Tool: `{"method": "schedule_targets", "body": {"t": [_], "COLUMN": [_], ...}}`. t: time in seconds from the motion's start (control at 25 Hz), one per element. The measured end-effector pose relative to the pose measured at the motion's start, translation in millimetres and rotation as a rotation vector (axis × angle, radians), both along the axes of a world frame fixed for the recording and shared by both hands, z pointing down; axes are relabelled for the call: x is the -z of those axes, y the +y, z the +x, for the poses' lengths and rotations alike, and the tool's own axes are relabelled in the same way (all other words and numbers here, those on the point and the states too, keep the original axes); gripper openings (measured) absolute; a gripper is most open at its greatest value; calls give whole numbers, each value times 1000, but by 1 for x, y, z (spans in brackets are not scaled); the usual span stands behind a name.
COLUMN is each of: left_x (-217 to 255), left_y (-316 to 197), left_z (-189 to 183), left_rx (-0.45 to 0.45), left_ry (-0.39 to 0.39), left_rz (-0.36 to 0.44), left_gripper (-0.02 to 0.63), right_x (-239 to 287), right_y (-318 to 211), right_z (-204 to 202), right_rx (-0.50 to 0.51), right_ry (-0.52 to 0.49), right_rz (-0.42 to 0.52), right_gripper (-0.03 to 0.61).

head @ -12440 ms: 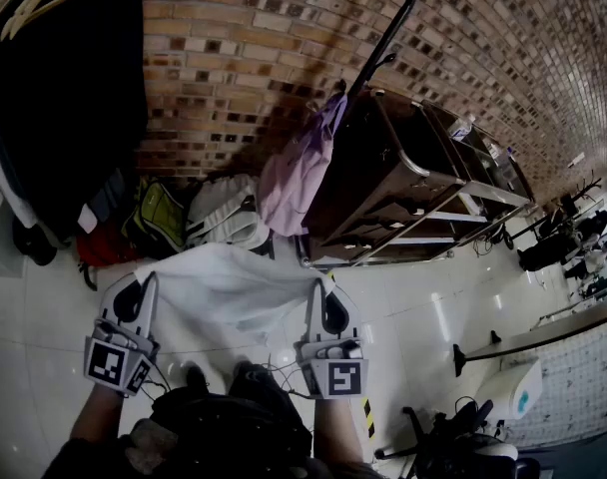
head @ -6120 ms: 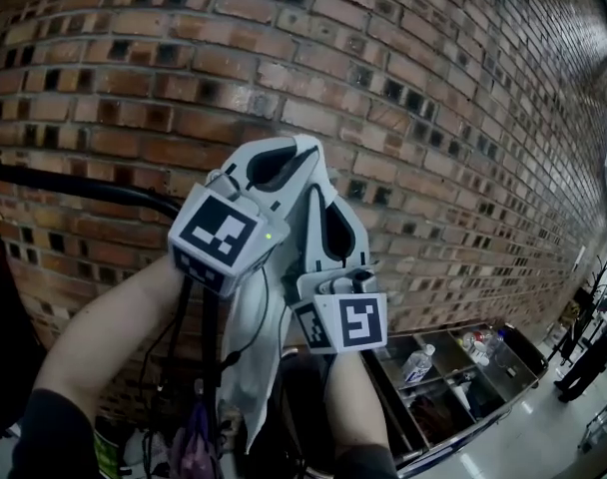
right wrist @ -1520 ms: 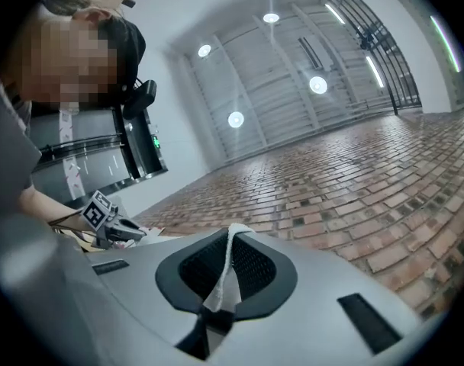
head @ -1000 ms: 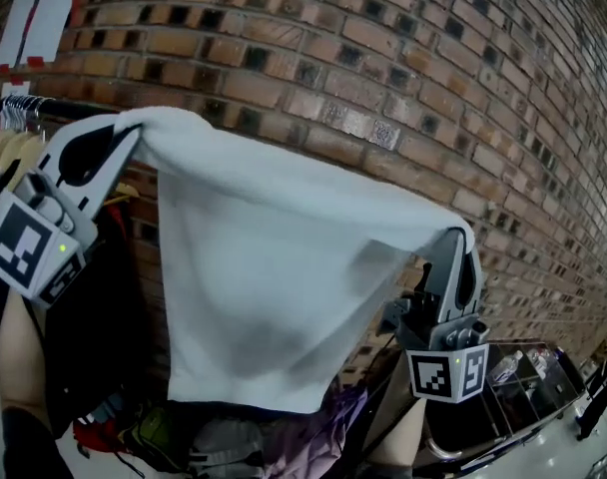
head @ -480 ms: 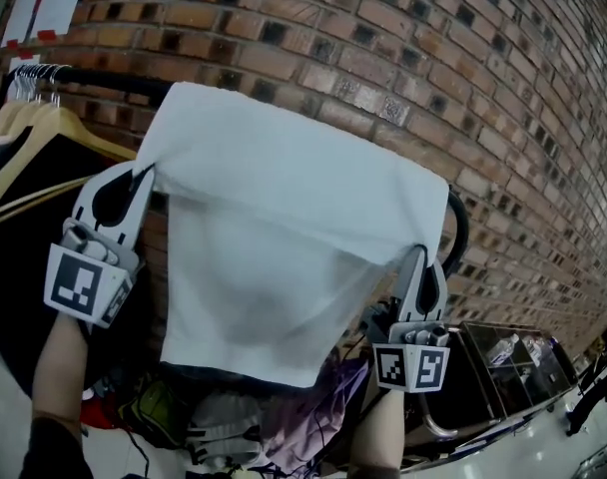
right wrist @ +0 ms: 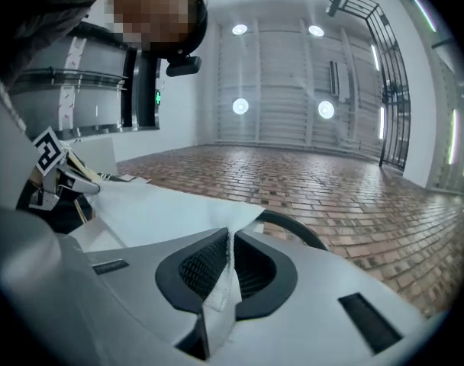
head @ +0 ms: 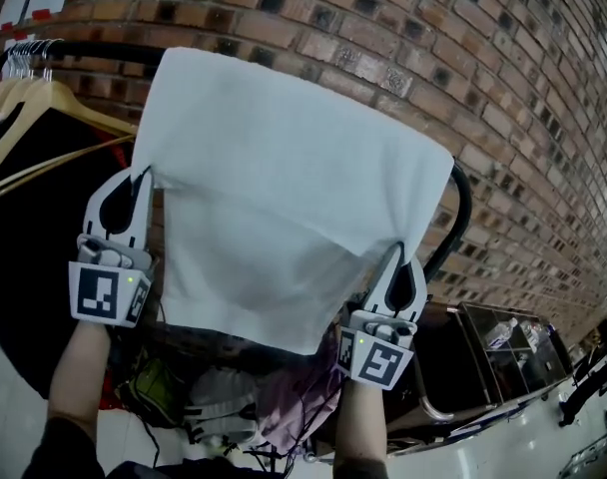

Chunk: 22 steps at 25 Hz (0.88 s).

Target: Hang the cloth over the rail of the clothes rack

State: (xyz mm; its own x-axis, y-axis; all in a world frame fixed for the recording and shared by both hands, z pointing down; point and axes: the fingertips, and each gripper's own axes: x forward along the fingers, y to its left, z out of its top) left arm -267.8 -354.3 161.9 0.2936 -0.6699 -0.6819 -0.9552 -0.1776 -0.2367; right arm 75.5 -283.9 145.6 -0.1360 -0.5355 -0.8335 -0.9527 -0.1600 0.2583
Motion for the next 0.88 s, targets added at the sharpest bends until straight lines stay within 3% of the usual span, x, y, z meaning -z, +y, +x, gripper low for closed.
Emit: {"method": "schedule_targets", "body": {"t": [0.16, 0.4, 0.88], "left_x": [-8, -27, -84], "left_y": [3, 0, 2], "left_z": [7, 29, 57], "left_rx": [44, 54, 59], "left_ry": [84, 123, 38], "left_rz": [37, 17, -38], "left_gripper": [40, 40, 40], "right_x": [-8, -19, -74], "right_y": [1, 2, -5], "right_z": [-3, -3, -13], "right_rx": [-98, -102, -132], "right_ry": [-15, -68, -15], "right_rz": [21, 27, -63], "right_gripper": [31, 31, 31]}}
